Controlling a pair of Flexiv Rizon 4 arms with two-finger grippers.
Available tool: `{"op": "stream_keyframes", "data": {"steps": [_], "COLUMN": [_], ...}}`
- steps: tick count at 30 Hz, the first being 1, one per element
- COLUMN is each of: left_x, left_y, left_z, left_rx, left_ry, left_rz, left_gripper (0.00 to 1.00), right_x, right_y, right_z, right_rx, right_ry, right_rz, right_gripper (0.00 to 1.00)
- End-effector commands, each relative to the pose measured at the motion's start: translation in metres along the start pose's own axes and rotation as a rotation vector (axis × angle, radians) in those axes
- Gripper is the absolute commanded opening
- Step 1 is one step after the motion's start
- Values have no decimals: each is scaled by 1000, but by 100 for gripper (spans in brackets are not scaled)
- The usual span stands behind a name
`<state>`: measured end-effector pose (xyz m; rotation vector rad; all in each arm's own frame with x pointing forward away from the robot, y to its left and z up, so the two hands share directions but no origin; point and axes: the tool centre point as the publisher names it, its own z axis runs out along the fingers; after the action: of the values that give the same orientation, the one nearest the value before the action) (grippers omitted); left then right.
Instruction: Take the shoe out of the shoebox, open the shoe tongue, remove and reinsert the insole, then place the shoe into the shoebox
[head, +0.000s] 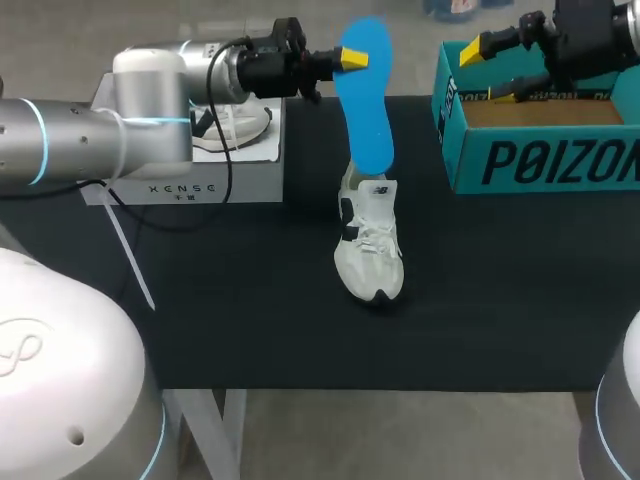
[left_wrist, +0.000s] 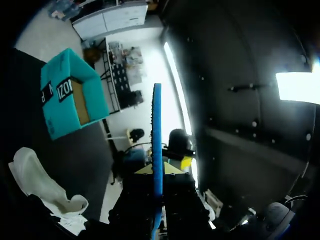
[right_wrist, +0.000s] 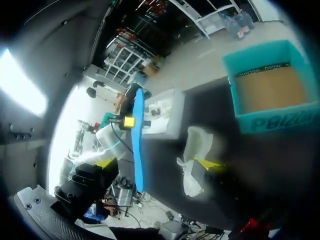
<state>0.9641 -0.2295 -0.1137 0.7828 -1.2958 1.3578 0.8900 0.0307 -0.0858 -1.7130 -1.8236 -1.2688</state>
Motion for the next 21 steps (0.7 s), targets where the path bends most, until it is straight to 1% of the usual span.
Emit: {"op": "stream_keyframes", "data": {"steps": [1, 5, 8, 9, 11, 12, 13, 14, 16, 20, 21], "left_x": [5, 0, -4, -7, -11, -13, -13, -14, -15, -21, -22], "left_y": [7, 8, 7, 7, 7, 8, 9, 9, 10, 11, 11], "left_z": [0, -1, -3, -4, -4, -3, -3, -2, 0, 6, 7], "left_rx": [133, 105, 101, 104, 105, 104, 99, 99, 90, 90, 89], "left_ry": [-214, -210, -200, -208, -211, -215, -207, -207, -192, -193, -193], "left_rz": [-387, -412, -424, -427, -427, -428, -422, -421, -400, -377, -378], "left_gripper": [0, 0, 0, 0, 0, 0, 0, 0, 0, 0, 0], "right_x": [7, 7, 7, 9, 21, 28, 35, 42, 54, 70, 71], "right_y": [6, 6, 6, 4, 4, 7, 9, 11, 17, 21, 22], "right_z": [-6, -6, -6, -5, -5, -5, -4, -2, 1, 16, 19], "right_rx": [47, 47, 47, 48, 60, 46, 56, 56, 57, 148, 161], "right_ry": [-464, -464, -464, -543, -576, -634, -710, -752, -788, -917, -923], "right_rz": [-158, -158, -158, -159, -144, -143, -164, -174, -171, -173, -155], "right_gripper": [100, 100, 100, 100, 100, 100, 100, 100, 100, 100, 100]}}
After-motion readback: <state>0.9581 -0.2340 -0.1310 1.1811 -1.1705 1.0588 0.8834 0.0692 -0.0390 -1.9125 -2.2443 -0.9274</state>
